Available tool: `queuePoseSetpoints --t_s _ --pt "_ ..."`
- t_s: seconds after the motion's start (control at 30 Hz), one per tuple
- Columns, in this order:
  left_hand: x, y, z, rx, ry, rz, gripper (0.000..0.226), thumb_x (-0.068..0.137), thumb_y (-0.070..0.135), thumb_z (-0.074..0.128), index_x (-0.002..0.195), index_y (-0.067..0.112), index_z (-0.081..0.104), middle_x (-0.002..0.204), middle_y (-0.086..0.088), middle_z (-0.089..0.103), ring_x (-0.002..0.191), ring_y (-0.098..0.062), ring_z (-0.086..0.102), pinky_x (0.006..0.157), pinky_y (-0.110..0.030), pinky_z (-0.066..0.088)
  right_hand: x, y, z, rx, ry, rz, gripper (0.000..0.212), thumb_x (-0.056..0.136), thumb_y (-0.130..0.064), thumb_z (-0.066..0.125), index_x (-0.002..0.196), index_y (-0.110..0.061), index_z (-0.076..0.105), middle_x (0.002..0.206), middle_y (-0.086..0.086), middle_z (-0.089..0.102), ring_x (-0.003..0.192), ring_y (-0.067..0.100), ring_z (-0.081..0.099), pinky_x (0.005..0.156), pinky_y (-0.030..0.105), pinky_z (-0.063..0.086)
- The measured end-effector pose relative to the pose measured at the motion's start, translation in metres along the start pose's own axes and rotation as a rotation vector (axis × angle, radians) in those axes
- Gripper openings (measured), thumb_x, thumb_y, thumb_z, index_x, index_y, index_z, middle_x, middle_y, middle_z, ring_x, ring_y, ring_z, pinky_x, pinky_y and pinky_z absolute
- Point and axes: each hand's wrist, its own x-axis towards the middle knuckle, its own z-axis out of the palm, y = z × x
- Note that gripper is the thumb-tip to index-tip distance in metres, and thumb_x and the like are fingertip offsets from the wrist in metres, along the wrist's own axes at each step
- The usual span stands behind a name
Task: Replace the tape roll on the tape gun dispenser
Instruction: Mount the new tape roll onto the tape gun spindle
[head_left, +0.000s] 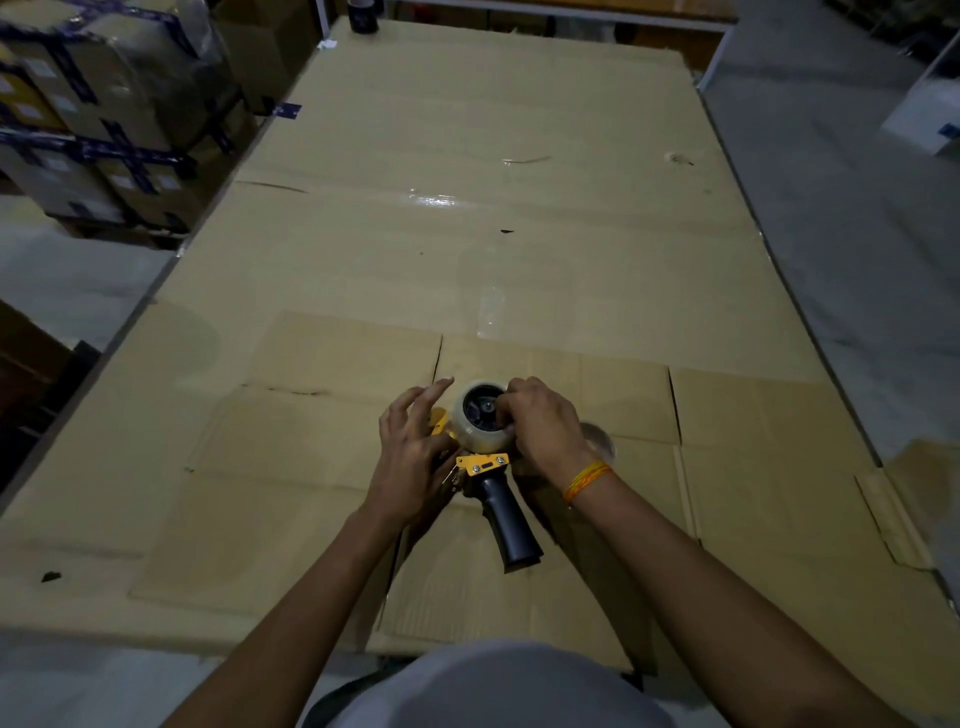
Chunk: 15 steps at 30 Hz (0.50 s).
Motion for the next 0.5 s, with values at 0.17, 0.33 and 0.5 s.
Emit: queuePoseSetpoints --t_s 0.17,0.33,0.5 --pt "-0.018 -0.002 0.002 -0.037 0.087 0.063 0.022 0.093 0.038 0.078 0.099 0.017 0.082 0.174 -0.004 0.034 0.153 -0.025 0.030 0.115 -0.036 0.027 0.001 -0.001 -0.003 -0.025 -0.015 -0.015 0.026 0.100 -0.010 0.065 0.124 -0.015 0.076 0.123 0.009 0.065 0.119 0.029 0.059 0.089 0.041 0.055" --pt "-0.030 0.001 0.006 -0.066 0.131 -0.034 0.016 0.093 0.035 0.079 0.092 0.019 0.082 0.172 0.001 0.036 0.148 -0.016 0.027 0.115 -0.031 0.024 0.000 -0.005 -0.006 -0.045 -0.050 -0.012 0.031 0.099 -0.009 0.067 0.129 -0.014 0.074 0.128 0.010 0.063 0.124 0.030 0.059 0.094 0.042 0.057" --pt "-0.041 0.002 0.013 -0.092 0.147 -0.142 0.010 0.094 0.034 0.079 0.093 0.024 0.080 0.170 0.004 0.038 0.140 -0.010 0.027 0.112 -0.025 0.025 -0.026 -0.014 0.006 0.355 0.061 0.053 0.057 0.090 0.005 0.063 0.145 -0.008 0.055 0.144 0.011 0.050 0.132 0.030 0.050 0.106 0.042 0.051"
